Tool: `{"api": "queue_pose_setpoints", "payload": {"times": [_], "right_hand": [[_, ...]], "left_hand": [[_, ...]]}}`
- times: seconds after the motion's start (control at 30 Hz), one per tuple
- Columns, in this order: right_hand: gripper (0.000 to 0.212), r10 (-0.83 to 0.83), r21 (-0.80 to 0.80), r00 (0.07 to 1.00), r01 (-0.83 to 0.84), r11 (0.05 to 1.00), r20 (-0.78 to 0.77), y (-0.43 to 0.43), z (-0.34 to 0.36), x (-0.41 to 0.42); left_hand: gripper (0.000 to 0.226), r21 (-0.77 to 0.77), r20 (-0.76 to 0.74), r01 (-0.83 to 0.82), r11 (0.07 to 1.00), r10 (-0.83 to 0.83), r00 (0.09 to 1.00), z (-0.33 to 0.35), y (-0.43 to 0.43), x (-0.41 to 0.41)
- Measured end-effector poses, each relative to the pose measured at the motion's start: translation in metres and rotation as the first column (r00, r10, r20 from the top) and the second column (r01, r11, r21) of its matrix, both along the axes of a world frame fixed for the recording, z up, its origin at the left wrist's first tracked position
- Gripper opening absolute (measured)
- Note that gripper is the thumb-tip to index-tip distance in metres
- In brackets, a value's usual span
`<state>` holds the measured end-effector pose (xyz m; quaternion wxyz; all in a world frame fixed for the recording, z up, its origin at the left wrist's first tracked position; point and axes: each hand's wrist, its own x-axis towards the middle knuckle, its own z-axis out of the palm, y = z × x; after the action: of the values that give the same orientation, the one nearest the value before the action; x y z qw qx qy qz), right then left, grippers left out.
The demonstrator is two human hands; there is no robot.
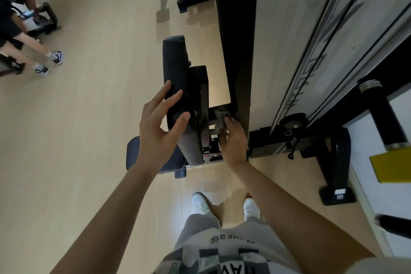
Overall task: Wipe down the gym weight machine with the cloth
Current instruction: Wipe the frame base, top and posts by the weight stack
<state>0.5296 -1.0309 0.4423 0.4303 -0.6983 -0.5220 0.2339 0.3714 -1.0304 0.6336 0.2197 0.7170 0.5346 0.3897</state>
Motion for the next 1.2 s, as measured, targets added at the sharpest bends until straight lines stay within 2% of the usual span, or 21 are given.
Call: {"api": "queue_pose_setpoints", "payload": {"times": [0.17, 0.33, 0.4, 0.5, 0.63, 0.7, 0.8, 0.87, 0.9, 0.93, 0.97, 1.0, 1.03, 1.07, 1.1, 1.13, 1.2], "right_hand": [[0.062, 0.225, -0.094, 0.945, -0.208, 0.974, 0.236, 0.019, 0.006, -0.013], [0.087, 0.339, -0.305, 0.881, -0.241, 0.922, 0.329, 0.041, -0.004, -0.022], [0.086, 0.327, -0.294, 0.875, -0.227, 0.929, 0.358, 0.041, -0.005, -0.021], [0.068, 0.306, -0.213, 0.877, -0.241, 0.947, 0.369, 0.034, -0.006, -0.013], [0.041, 0.234, -0.051, 0.932, -0.229, 0.972, 0.277, 0.027, -0.014, -0.007], [0.026, 0.173, 0.038, 0.941, -0.192, 0.981, 0.292, 0.027, -0.018, -0.005], [0.021, 0.125, 0.121, 0.954, -0.163, 0.979, 0.272, 0.025, -0.027, -0.005], [0.016, 0.090, 0.060, 0.986, -0.099, 0.993, 0.138, 0.019, -0.031, -0.006], [0.013, 0.028, -0.033, 1.000, -0.027, 0.999, 0.014, 0.015, -0.033, -0.008], [0.013, -0.074, -0.167, 0.982, 0.045, 0.985, -0.174, 0.012, -0.033, -0.010], [0.018, -0.237, -0.317, 0.871, 0.101, 0.943, -0.429, 0.012, -0.030, -0.012], [0.024, -0.398, -0.436, 0.637, 0.106, 0.894, -0.661, 0.011, -0.026, -0.013], [0.029, -0.486, -0.495, 0.359, 0.074, 0.866, -0.797, 0.011, -0.020, -0.013], [0.031, -0.502, -0.501, 0.141, 0.039, 0.864, -0.854, 0.012, -0.017, -0.012], [0.030, -0.482, -0.482, 0.011, 0.016, 0.876, -0.876, 0.014, -0.015, -0.012], [0.026, -0.461, -0.461, -0.070, -0.010, 0.887, -0.885, 0.017, -0.013, -0.012], [0.027, -0.440, -0.435, -0.149, -0.070, 0.898, -0.886, 0.022, -0.007, -0.012]], "left_hand": [[0.046, 0.007, -0.004, 0.007, 1.000, -0.007, 1.000, -0.002, 0.002, -0.002], [0.046, 0.004, -0.023, 0.004, 1.000, -0.004, 1.000, -0.002, 0.001, -0.002], [0.045, 0.002, -0.019, 0.002, 1.000, -0.002, 1.000, -0.001, 0.002, -0.002], [0.045, -0.002, -0.012, -0.006, 1.000, 0.006, 1.000, -0.002, 0.001, -0.001], [0.045, 0.008, -0.005, -0.016, 1.000, 0.016, 1.000, -0.001, 0.000, 0.001], [0.045, -0.001, -0.001, -0.017, 1.000, 0.017, 1.000, 0.000, -0.001, 0.002], [0.045, -0.004, -0.003, -0.020, 1.000, 0.020, 1.000, 0.001, -0.001, 0.002], [0.045, -0.004, -0.002, -0.025, 1.000, 0.025, 1.000, 0.000, -0.001, 0.002], [0.045, -0.004, -0.001, -0.027, 1.000, 0.027, 1.000, 0.000, -0.001, 0.002], [0.045, -0.003, 0.002, -0.027, 1.000, 0.027, 1.000, 0.000, -0.002, 0.003], [0.045, -0.001, 0.004, -0.025, 1.000, 0.025, 1.000, 0.000, -0.002, 0.003], [0.045, 0.000, 0.003, -0.026, 1.000, 0.026, 1.000, 0.000, -0.002, 0.003], [0.045, 0.000, 0.000, -0.028, 1.000, 0.028, 1.000, 0.000, -0.002, 0.003], [0.045, -0.002, -0.004, -0.029, 1.000, 0.029, 1.000, 0.000, -0.002, 0.003], [0.045, -0.003, -0.007, -0.029, 1.000, 0.029, 1.000, 0.000, -0.002, 0.003], [0.045, -0.004, -0.009, -0.026, 1.000, 0.026, 1.000, 0.000, -0.002, 0.002], [0.045, -0.006, -0.011, -0.020, 1.000, 0.020, 1.000, 0.001, -0.001, 0.002]]}}
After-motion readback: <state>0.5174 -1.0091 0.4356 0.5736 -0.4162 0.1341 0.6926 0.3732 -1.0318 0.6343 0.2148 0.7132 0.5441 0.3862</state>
